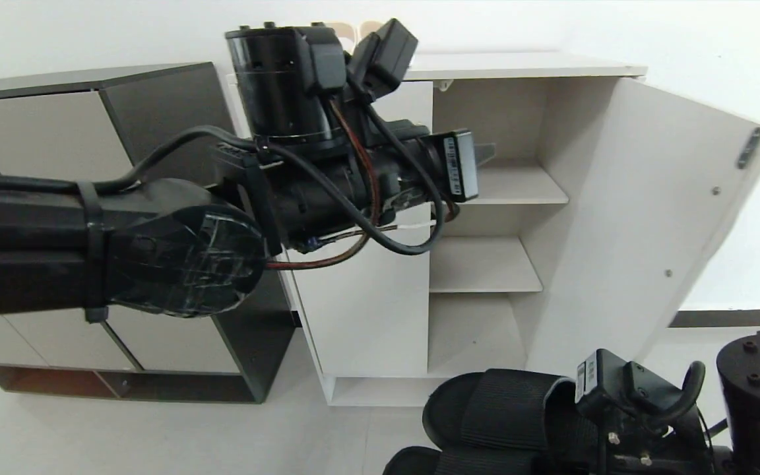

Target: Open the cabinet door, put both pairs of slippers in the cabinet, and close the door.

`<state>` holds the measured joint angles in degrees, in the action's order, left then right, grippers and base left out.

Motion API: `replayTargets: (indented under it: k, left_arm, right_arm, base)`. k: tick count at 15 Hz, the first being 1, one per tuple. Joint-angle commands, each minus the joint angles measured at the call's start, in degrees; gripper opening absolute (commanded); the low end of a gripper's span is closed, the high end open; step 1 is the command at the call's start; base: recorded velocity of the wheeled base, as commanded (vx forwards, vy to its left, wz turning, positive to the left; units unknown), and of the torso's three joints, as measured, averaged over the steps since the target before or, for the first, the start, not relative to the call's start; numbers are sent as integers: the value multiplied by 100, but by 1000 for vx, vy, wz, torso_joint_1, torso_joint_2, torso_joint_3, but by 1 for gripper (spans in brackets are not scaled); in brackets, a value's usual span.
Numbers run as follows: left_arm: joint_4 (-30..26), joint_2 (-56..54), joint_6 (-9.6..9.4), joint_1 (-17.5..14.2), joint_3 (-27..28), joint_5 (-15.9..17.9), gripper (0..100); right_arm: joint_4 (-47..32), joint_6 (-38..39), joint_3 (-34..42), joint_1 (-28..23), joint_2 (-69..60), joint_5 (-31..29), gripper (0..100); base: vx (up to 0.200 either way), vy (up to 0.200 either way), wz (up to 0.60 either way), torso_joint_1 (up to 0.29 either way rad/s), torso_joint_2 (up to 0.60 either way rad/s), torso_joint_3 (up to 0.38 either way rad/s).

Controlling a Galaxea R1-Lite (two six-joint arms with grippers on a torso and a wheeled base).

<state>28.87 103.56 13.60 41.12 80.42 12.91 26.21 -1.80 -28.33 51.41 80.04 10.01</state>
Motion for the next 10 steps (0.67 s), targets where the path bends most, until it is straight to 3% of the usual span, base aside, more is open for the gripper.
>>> replayTargets:
  k: [1, 2, 3, 5, 6, 8, 10]
  left_arm:
    - [40, -890, -33, -570, -659, -315, 0]
    - [-4, -1382, -86, -587, -1046, -544, 0]
    - [-83, -2129, -288, -587, -1740, -975, 0]
    - [-505, -3474, -754, -614, -3094, -2126, 0]
    - [-830, -4133, -912, -860, -3692, -2847, 0]
    - [-1410, -5135, -974, -1950, -4324, -3075, 0]
    - [-1533, -6647, -956, -3092, -5511, -3409, 0]
  right_arm:
    - [139, 110, -173, -166, 169, -52, 0]
    - [253, 207, -278, -316, 257, -157, 0]
    - [359, 374, -463, -456, 354, -570, 0]
    - [376, 681, -841, -562, 662, -1379, 0]
    - [376, 778, -964, -606, 811, -1599, 0]
    - [376, 804, -1043, -667, 943, -1809, 0]
    - [376, 787, -1034, -720, 978, -1915, 0]
  base:
    - [0, 0, 0, 0, 0, 0]
    - [0, 0, 0, 0, 0, 0]
    - [0, 0, 0, 0, 0, 0]
    - [0, 0, 0, 0, 0, 0]
    - [0, 0, 0, 0, 0, 0]
    - [0, 0, 0, 0, 0, 0]
    - [0, 0, 0, 0, 0, 0]
